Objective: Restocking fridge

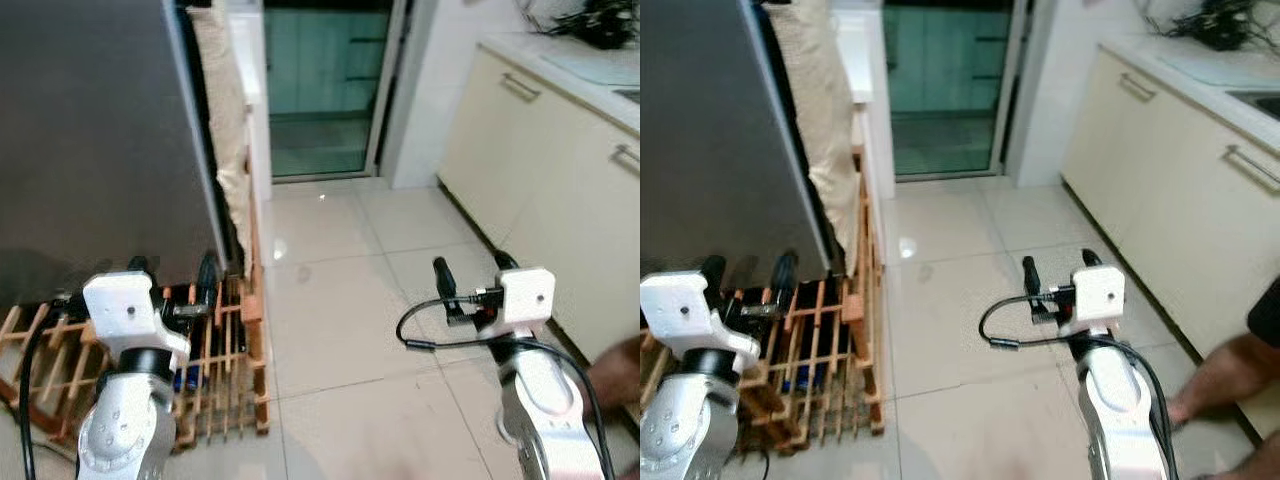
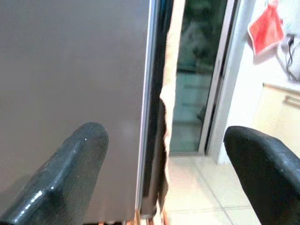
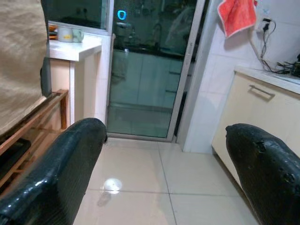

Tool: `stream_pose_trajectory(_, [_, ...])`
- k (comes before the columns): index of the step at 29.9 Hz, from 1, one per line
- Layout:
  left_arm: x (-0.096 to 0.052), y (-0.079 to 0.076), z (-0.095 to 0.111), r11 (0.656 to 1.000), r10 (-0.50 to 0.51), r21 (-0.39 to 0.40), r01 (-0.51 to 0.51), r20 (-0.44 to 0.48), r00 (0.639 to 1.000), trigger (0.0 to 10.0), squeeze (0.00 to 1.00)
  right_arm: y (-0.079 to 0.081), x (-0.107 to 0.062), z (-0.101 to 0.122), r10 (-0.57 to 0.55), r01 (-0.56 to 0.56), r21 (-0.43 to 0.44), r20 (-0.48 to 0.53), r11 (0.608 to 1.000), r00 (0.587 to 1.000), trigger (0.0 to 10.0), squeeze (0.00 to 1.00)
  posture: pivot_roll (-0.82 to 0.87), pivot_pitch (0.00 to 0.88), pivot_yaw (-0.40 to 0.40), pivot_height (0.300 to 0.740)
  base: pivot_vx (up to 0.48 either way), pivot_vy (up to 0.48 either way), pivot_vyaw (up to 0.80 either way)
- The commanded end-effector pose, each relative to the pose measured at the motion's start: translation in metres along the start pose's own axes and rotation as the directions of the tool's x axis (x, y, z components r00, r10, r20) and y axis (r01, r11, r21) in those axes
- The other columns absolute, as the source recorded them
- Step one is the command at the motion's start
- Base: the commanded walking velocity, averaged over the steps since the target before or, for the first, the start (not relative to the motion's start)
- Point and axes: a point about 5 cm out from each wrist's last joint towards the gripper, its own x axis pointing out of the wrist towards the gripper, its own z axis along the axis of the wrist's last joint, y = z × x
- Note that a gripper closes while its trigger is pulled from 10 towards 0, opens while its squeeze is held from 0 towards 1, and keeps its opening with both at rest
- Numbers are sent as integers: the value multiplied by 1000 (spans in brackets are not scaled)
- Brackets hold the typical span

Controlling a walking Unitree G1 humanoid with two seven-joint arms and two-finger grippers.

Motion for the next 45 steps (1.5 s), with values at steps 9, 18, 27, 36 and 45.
stream_pose_trajectory(9, [30, 2, -12, 997, 57, 57, -52, -83, 995, 10000, 0, 17, 31, 2, 83, -83, 29, -7, 996, 997, 10000, 0, -68, 0, 6, 740, 225, -295, 0])
stream_pose_trajectory(18, [48, 4, -13, 996, 86, 27, -84, -83, 993, 10000, 0, 25, 44, 7, 116, -117, 50, 30, 992, 993, 10000, 0, -72, 0, 19, 740, 0, -156, 129])
stream_pose_trajectory(27, [57, -3, -14, 997, 72, -4, -72, -94, 993, 10000, 0, 34, 46, 4, 142, -143, 49, 18, 989, 990, 10000, 0, -72, 0, 19, 740, 0, -467, 561])
stream_pose_trajectory(36, [71, -11, -13, 999, 44, 27, -41, -86, 995, 10000, 0, 32, 48, -1, 125, -124, 45, -7, 991, 992, 10000, 0, -75, 0, 22, 740, 0, -455, 522])
stream_pose_trajectory(45, [66, -6, -11, 1000, 6, 6, -6, -59, 998, 10000, 0, 32, 47, -3, 115, -115, 62, -5, 991, 993, 10000, 0, -70, 0, 29, 740, 28, -86, 0])
